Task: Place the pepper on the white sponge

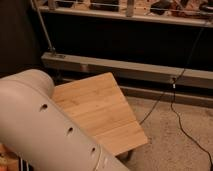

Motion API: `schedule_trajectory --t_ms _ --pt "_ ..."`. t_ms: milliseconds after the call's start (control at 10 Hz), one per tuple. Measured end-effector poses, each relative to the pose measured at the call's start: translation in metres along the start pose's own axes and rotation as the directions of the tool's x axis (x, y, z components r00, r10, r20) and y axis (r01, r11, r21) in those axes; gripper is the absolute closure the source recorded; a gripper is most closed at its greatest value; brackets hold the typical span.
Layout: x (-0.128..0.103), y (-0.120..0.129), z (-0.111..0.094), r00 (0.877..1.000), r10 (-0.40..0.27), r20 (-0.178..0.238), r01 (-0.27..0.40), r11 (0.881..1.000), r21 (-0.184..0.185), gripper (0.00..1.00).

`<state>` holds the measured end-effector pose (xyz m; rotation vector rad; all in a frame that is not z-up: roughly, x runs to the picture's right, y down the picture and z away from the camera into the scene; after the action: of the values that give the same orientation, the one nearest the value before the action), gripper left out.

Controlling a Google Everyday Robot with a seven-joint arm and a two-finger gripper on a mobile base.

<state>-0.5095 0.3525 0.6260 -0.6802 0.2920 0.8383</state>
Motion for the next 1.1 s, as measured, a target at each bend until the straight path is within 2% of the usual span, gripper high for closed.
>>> schedule_trajectory --t_ms 500,1100 --pt "-0.009 0.01 0.025 1.0 -0.025 -0.019 0.025 1.0 0.002 0.35" --pt "-0.008 -0.015 0.044 0.999 -0.013 -0.045 0.014 0.999 0.031 0.35"
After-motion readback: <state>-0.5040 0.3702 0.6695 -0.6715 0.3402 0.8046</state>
